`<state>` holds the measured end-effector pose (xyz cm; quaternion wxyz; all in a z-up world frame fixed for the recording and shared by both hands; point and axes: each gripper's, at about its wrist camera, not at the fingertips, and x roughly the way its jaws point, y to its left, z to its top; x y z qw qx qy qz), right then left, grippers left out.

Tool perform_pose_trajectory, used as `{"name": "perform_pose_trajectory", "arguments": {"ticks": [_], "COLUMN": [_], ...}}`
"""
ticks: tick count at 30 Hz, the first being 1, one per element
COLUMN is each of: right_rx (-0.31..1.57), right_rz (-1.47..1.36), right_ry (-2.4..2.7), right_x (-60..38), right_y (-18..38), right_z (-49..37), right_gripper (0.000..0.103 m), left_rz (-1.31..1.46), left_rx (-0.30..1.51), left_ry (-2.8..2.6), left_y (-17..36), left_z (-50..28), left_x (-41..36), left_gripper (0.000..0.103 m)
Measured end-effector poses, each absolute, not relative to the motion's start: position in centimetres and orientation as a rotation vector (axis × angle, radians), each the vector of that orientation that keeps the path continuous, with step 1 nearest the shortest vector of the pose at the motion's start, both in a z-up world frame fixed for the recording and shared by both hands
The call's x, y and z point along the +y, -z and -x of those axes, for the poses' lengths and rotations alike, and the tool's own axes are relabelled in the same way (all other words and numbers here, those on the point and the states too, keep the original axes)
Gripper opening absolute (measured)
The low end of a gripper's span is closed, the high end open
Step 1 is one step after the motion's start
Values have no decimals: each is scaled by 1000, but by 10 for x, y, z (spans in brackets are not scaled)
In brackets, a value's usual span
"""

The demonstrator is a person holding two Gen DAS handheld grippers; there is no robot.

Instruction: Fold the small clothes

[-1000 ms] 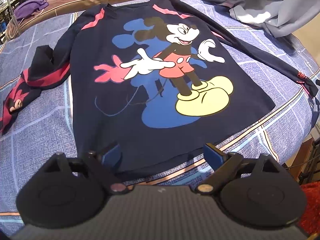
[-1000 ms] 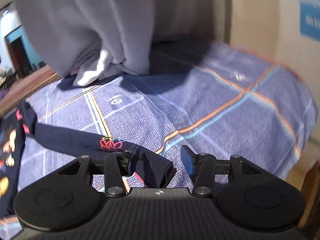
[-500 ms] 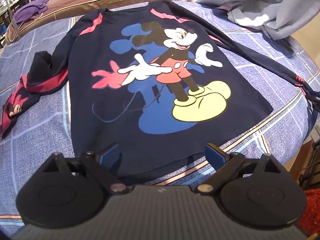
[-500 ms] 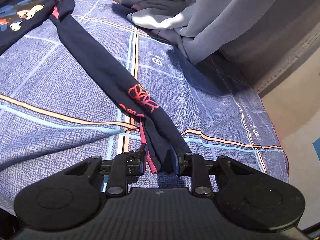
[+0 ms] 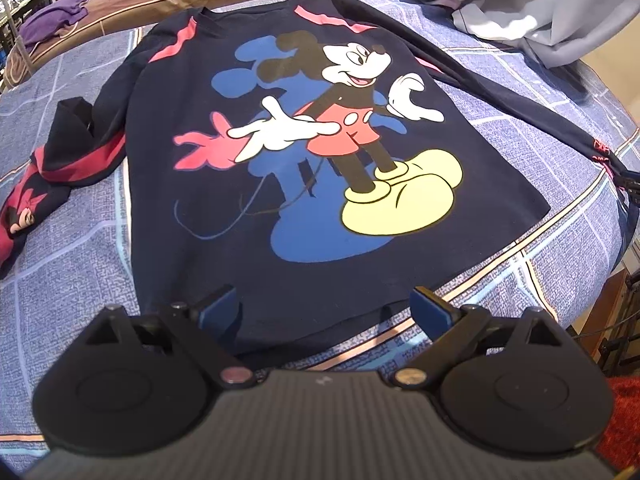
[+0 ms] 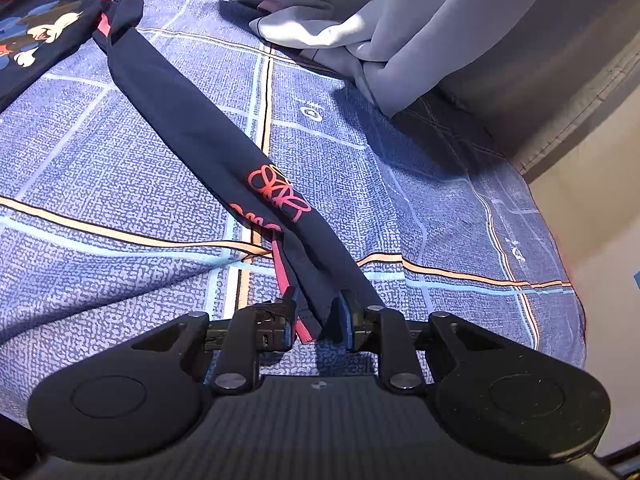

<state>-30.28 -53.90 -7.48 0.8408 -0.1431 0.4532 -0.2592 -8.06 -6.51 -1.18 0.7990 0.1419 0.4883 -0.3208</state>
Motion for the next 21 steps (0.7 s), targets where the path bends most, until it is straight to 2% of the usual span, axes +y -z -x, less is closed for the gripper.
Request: {"name": "perform_pose_trajectory", "arguments": {"ticks": [1,2,4,6,12,15,18,21], "right_rx": [965,973,972,933,615,484,529,573], "right_rz": [322,321,251,67,-694,-935,-1015,-1208], "right_ry": [547,547,556,592,437,221,91,-116], "right_x": [-538,-538,-543,-554,-598,-592,-560,-519], "right_y": [77,78,71,51,-31,-61,-73,-52], "right_z": [300,297,295,297,337,342,323,281], "right_gripper": [36,31,2,0,0,0,0,0], "left_rz": [-305,-304,-304,-301,-274,-261,-250,-238], "left_rx": [1050,1052,1053,1047,1056,1048,1040,1020], "left_ry": [687,685,683,679,661,661,661,660], "left_y": [13,13,13,12,15,14,12,8], "left_z": [80,80,80,80,75,73,71,69], "left_x": [-65,-65,-64,-62,-54,-51,-50,-46], "left_gripper": [95,95,95,95,97,97,97,97]}}
